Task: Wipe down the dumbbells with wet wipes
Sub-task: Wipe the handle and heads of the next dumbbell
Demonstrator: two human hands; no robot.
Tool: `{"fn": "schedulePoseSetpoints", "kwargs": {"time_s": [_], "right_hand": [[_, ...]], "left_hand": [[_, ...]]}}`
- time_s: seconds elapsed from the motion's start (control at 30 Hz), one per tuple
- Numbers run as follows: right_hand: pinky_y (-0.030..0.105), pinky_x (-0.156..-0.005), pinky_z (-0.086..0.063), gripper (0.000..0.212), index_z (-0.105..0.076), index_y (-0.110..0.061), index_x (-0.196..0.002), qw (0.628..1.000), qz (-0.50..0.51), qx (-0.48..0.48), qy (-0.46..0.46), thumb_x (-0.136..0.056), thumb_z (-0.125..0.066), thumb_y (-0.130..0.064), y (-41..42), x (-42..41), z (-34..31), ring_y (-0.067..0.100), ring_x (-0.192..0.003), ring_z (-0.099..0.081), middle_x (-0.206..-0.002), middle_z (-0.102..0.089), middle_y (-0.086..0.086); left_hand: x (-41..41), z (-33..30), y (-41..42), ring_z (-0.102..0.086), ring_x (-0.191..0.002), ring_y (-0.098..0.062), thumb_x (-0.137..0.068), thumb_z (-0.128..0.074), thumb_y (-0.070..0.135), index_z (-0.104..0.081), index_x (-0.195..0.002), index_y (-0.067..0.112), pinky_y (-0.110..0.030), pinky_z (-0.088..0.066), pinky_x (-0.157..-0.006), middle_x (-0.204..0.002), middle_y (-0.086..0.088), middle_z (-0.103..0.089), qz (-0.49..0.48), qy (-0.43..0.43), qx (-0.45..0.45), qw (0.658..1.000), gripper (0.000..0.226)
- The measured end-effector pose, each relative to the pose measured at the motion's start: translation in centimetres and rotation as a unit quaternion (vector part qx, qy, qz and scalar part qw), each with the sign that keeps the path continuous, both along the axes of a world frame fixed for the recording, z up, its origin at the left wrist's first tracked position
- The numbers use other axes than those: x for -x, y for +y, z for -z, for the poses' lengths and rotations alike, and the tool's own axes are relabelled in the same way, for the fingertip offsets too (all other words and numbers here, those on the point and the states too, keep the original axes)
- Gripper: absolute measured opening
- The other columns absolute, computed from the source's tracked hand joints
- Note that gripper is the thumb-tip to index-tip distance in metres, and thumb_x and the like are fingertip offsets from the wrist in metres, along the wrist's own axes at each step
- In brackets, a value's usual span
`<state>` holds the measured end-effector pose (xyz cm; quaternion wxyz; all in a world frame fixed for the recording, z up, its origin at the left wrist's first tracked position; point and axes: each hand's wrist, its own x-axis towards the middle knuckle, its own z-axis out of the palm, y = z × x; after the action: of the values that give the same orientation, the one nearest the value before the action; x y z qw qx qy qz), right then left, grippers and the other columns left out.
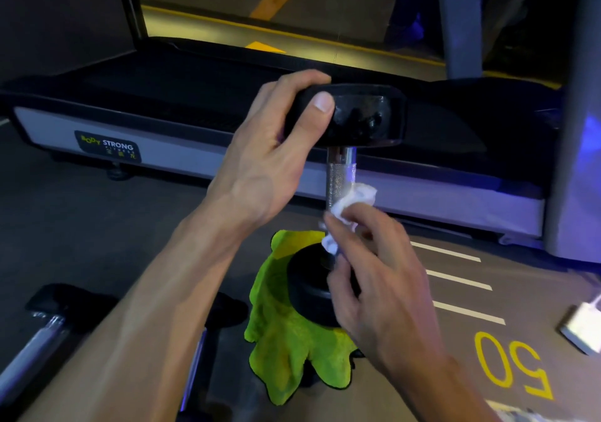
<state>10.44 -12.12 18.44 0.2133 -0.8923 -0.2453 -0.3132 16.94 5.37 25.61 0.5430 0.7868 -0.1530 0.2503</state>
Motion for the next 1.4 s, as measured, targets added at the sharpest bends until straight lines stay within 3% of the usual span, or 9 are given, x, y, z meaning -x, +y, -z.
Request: {"fn": "schedulePoseSetpoints", "kwargs": {"time_s": [0.2,0.43,0.6,0.83,0.9,1.0,1.13,1.23,1.4], "right_hand": [[0.032,-0.113,-0.040,0.044,-0.061,0.000,-0.135,0.999,0.027,0.004,-0.031,-0.091,-0.059,-0.003,1.3,-1.9,-3.0,0.026,-0.132,-0.049,-0.143,-0.053,0.012],[0.039,-0.100,-0.048,0.033,-0.070,-0.009,-0.122,0.994,-0.034,0.100,0.042,-0.091,-0.058,-0.013,0.1,0.4,-0.8,0.024,-0.119,-0.055,-0.129,-0.060,0.000],[0.041,-0.110,-0.040,0.038,-0.064,-0.006,-0.130,0.993,0.021,0.119,-0.007,-0.099,-0.049,-0.020,1.5,-2.1,-4.7,0.027,-0.128,-0.049,-0.137,-0.056,0.006],[0.036,-0.099,-0.047,0.024,-0.073,-0.013,-0.105,0.991,-0.028,0.118,0.056,-0.097,-0.052,-0.021,0.1,1.2,-0.7,0.022,-0.111,-0.057,-0.118,-0.065,-0.003],[0.039,-0.100,-0.047,0.026,-0.072,-0.008,-0.111,0.995,-0.020,0.093,0.032,-0.099,-0.052,-0.018,0.6,-0.1,-2.1,0.026,-0.113,-0.055,-0.123,-0.063,0.004],[0.032,-0.109,-0.039,0.034,-0.066,-0.002,-0.126,0.997,0.009,0.072,-0.008,-0.097,-0.053,-0.012,1.1,-1.9,-4.2,0.027,-0.121,-0.050,-0.132,-0.057,0.009],[0.026,-0.100,-0.042,0.024,-0.072,-0.008,-0.112,0.996,-0.028,0.067,0.049,-0.096,-0.054,-0.011,-0.3,0.5,-1.0,0.023,-0.107,-0.054,-0.123,-0.060,0.004],[0.020,-0.094,-0.043,0.029,-0.072,-0.012,-0.118,0.995,-0.040,0.037,0.083,-0.099,-0.052,-0.020,-1.3,2.0,0.7,0.018,-0.101,-0.057,-0.116,-0.061,-0.001],[0.033,-0.086,-0.050,0.030,-0.075,-0.016,-0.099,0.994,-0.002,0.067,0.089,-0.099,-0.047,-0.027,0.9,2.1,-0.4,0.021,-0.096,-0.059,-0.103,-0.063,-0.002]], "left_hand": [[0.0,0.0,-0.2,-0.054,-0.116,0.013,-0.105,-0.043,0.050,-0.055,-0.132,0.044,-0.010,-0.040,-0.098,-0.125,0.020,-0.054,0.005,0.000,0.001,1.000,0.030],[-0.4,-0.2,-0.1,-0.054,-0.112,0.014,-0.103,-0.045,0.055,-0.055,-0.129,0.049,-0.010,-0.039,-0.097,-0.122,0.021,-0.055,0.001,0.015,-0.002,1.000,0.028],[-0.1,0.0,-0.1,-0.056,-0.115,0.009,-0.105,-0.045,0.052,-0.056,-0.130,0.045,-0.013,-0.042,-0.098,-0.127,0.015,-0.056,0.003,0.009,0.004,1.000,0.028],[-0.1,-0.2,-0.3,-0.056,-0.113,0.008,-0.100,-0.048,0.057,-0.058,-0.128,0.047,-0.020,-0.042,-0.102,-0.127,0.015,-0.059,0.006,0.022,0.014,1.000,0.031],[0.1,-0.3,-0.3,-0.057,-0.111,0.007,-0.099,-0.049,0.057,-0.058,-0.128,0.045,-0.019,-0.042,-0.098,-0.126,0.014,-0.059,0.008,0.029,0.019,0.999,0.032],[0.6,-0.6,-0.5,-0.059,-0.108,0.007,-0.088,-0.057,0.070,-0.056,-0.126,0.046,-0.014,-0.046,-0.090,-0.123,0.015,-0.059,-0.004,0.026,0.009,1.000,0.045],[0.9,-1.0,-0.9,-0.061,-0.107,0.005,-0.078,-0.072,0.074,-0.056,-0.123,0.043,-0.015,-0.048,-0.090,-0.121,0.015,-0.063,-0.037,0.019,0.002,0.999,0.057],[0.8,-0.9,-0.7,-0.061,-0.105,0.004,-0.082,-0.076,0.068,-0.058,-0.123,0.040,-0.014,-0.047,-0.088,-0.120,0.013,-0.065,-0.039,0.018,0.000,0.999,0.053],[0.8,-0.8,-0.6,-0.063,-0.108,0.001,-0.081,-0.074,0.069,-0.058,-0.124,0.039,-0.022,-0.051,-0.092,-0.121,0.012,-0.065,-0.030,0.016,0.003,0.999,0.054]]}}
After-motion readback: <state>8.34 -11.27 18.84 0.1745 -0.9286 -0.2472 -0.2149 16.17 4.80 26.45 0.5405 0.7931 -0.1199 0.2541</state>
